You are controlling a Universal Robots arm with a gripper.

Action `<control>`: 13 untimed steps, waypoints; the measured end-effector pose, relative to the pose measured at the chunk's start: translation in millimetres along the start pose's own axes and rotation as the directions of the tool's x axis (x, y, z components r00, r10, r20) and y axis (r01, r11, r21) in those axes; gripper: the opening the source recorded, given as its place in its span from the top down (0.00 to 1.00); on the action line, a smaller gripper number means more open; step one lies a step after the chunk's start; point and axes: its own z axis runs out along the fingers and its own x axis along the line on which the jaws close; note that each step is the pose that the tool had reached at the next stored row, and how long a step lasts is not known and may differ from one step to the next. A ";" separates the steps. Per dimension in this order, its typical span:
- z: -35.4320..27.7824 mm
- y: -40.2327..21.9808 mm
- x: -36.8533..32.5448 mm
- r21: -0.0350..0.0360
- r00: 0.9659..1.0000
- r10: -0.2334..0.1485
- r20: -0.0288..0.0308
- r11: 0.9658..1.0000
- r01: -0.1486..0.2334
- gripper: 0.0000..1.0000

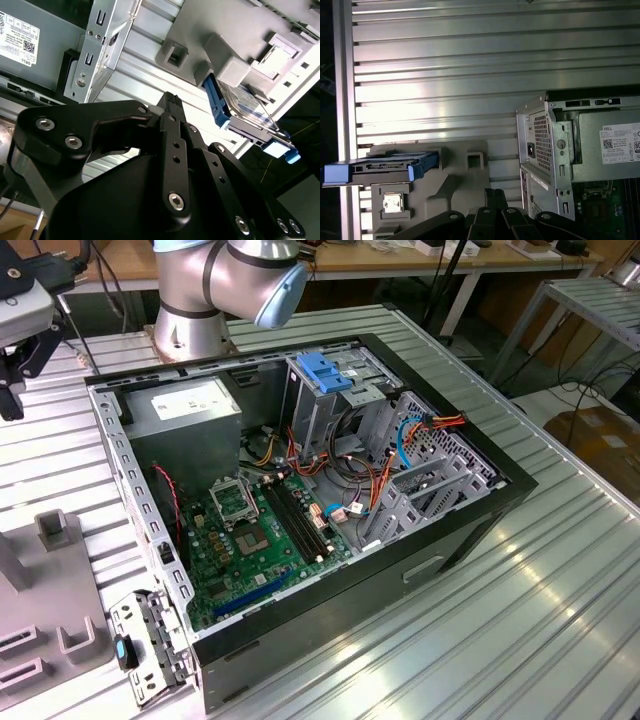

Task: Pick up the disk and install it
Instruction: 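Reach for the disk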

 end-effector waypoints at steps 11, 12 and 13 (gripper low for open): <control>-0.2 -0.6 8.0 0.000 1.000 0.000 0.000 1.000 0.000 0.89; -0.2 -0.7 8.8 0.000 1.000 0.000 0.000 1.000 0.000 0.89; -0.1 -0.7 9.8 0.000 1.000 0.000 0.000 1.000 0.000 0.89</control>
